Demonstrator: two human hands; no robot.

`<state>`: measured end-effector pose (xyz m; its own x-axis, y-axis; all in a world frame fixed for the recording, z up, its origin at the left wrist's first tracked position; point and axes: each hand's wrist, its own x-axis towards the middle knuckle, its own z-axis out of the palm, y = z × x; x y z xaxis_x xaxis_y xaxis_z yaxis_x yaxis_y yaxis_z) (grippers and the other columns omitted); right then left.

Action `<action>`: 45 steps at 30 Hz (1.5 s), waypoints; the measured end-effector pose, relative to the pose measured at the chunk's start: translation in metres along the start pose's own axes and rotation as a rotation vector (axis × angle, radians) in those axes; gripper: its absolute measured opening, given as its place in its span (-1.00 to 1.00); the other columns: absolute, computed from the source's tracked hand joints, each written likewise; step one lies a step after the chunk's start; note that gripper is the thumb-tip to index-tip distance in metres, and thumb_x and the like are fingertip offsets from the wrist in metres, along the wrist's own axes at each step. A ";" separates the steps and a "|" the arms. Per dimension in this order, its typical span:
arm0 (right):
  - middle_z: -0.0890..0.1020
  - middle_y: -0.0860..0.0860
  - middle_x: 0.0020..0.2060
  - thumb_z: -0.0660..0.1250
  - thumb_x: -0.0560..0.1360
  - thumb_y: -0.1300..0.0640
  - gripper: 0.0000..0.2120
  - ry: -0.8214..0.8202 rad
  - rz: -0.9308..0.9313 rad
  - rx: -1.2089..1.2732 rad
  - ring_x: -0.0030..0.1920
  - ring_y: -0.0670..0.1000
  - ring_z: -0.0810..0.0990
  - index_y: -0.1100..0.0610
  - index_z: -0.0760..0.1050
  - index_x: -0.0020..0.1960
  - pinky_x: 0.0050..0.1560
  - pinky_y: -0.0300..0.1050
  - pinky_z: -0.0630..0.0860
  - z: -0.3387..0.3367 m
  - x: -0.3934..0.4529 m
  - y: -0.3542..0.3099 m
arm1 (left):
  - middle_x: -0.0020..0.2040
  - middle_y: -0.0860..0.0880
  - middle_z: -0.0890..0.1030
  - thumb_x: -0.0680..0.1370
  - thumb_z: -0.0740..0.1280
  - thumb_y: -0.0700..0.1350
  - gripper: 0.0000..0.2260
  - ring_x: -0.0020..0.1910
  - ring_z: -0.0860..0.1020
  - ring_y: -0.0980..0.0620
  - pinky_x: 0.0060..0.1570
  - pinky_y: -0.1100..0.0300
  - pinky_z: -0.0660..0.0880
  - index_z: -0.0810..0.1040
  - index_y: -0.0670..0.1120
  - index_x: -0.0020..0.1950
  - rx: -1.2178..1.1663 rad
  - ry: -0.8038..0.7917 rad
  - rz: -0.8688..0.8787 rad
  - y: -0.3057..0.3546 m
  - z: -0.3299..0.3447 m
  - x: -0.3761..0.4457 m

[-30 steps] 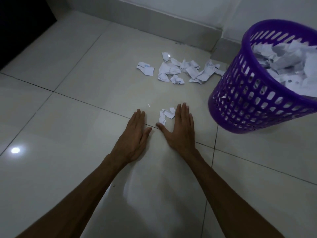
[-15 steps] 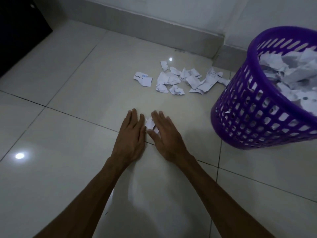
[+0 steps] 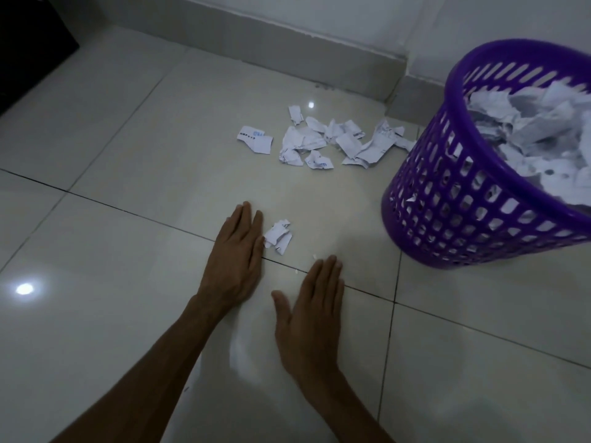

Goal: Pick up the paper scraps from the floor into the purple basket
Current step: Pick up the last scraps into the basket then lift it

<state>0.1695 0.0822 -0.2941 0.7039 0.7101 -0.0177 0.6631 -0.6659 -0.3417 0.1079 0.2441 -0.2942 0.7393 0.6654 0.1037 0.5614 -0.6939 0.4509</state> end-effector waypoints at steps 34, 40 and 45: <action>-0.19 0.15 0.59 -0.09 0.53 -0.40 -0.24 0.229 0.121 0.218 0.59 0.17 -0.14 -0.07 -0.18 0.60 0.55 0.20 -0.01 -0.039 0.228 0.032 | 0.61 -0.06 0.00 0.62 0.24 -0.08 -0.35 0.58 -0.04 -0.01 0.53 0.08 -0.05 -0.03 -0.10 0.61 -0.470 0.103 -0.427 -0.009 -0.021 0.083; -0.29 0.10 0.57 -0.13 0.49 -0.48 -0.22 0.287 0.362 0.274 0.58 0.16 -0.23 -0.15 -0.13 0.60 0.54 0.27 -0.10 -0.038 0.299 0.038 | 0.61 0.02 -0.04 0.59 0.29 0.11 -0.29 0.58 -0.04 -0.01 0.53 -0.06 -0.02 -0.06 0.06 0.61 -0.641 0.186 -0.585 -0.018 -0.020 0.145; -0.24 0.04 0.59 -0.11 0.42 -0.55 -0.17 0.137 0.459 0.261 0.57 0.16 -0.28 -0.21 -0.10 0.59 0.48 0.21 -0.30 -0.041 0.331 0.047 | 0.61 0.01 -0.07 0.58 0.29 0.16 -0.27 0.58 -0.13 0.02 0.52 -0.03 -0.09 -0.05 0.06 0.61 -0.614 0.278 -0.601 -0.011 -0.007 0.152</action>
<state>0.4443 0.2762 -0.2772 0.9447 0.3113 -0.1033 0.2065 -0.8091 -0.5502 0.2114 0.3547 -0.2770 0.2241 0.9662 -0.1276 0.4681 0.0082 0.8837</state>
